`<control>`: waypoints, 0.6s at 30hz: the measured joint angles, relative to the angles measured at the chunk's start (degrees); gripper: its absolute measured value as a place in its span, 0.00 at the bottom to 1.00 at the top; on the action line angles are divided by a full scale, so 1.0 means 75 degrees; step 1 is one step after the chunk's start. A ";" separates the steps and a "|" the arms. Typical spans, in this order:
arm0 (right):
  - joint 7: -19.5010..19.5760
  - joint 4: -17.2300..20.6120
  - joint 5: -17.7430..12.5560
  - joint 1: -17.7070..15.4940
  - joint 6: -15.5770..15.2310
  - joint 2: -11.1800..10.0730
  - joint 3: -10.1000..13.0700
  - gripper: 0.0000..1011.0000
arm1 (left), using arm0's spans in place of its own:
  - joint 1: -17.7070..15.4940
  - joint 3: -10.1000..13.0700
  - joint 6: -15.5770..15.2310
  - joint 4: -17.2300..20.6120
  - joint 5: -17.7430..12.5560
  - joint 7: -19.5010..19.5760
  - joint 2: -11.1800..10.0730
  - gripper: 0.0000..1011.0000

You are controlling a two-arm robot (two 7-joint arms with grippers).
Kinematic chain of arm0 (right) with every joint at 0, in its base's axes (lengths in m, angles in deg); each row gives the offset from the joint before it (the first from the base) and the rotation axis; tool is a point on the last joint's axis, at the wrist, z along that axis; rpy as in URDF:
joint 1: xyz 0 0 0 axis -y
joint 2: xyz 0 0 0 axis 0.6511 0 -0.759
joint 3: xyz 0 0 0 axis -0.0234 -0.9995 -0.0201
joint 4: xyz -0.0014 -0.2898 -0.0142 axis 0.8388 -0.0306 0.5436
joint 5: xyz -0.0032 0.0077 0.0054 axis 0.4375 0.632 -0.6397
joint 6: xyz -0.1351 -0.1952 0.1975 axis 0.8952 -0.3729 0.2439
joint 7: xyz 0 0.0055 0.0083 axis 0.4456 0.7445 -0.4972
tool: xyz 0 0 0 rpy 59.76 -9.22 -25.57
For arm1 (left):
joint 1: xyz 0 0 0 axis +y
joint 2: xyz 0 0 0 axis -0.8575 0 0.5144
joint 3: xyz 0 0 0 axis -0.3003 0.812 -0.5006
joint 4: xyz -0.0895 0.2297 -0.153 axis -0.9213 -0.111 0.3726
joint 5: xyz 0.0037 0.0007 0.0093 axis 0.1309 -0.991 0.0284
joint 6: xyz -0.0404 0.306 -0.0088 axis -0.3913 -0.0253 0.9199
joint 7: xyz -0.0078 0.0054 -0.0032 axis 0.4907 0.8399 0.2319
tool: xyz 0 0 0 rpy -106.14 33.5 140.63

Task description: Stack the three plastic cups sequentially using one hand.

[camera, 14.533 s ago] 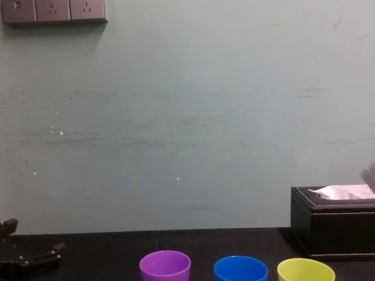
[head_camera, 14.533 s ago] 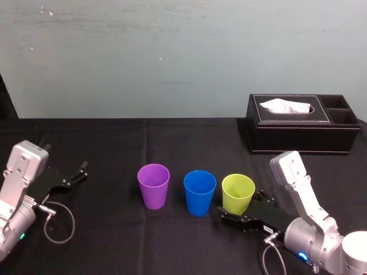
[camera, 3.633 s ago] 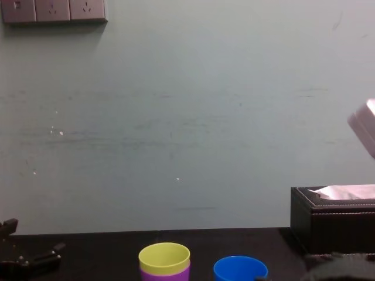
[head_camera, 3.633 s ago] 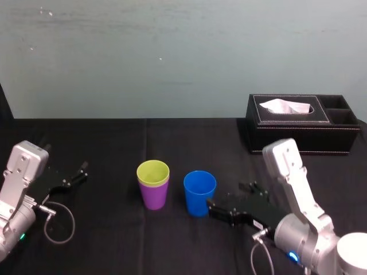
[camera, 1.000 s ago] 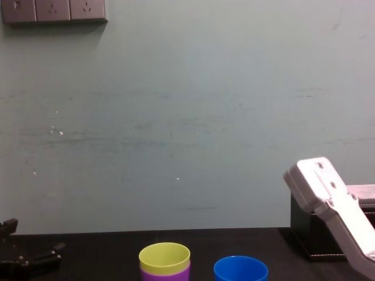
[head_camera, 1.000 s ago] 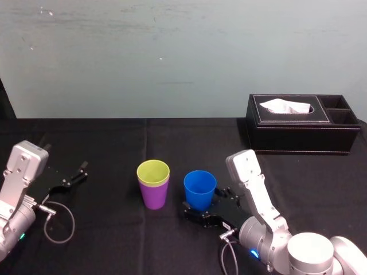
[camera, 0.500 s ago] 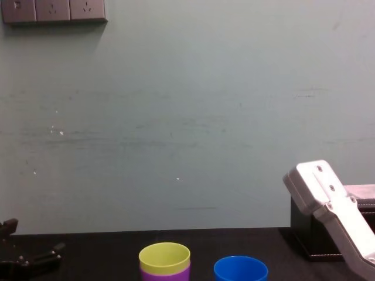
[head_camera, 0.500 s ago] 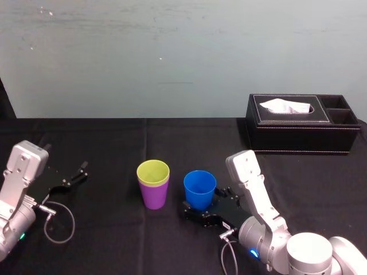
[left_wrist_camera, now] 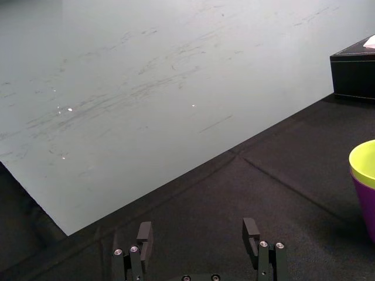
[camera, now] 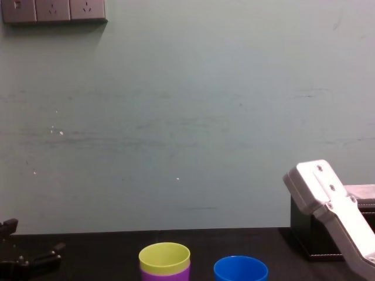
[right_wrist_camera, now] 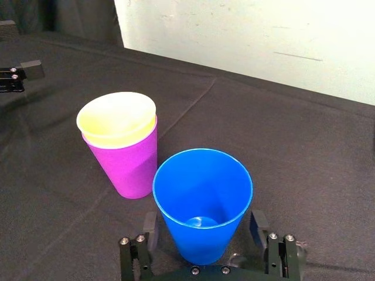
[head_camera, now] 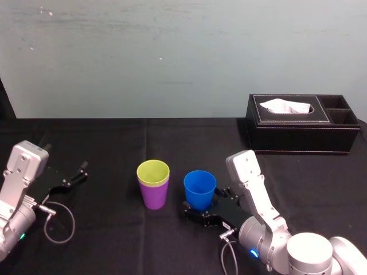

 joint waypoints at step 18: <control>0.0000 0.0009 -0.0009 -0.0008 -0.0008 0.0000 0.0000 0.68 | 0.0000 0.0000 0.0000 0.0000 0.0000 0.0000 0.0000 0.99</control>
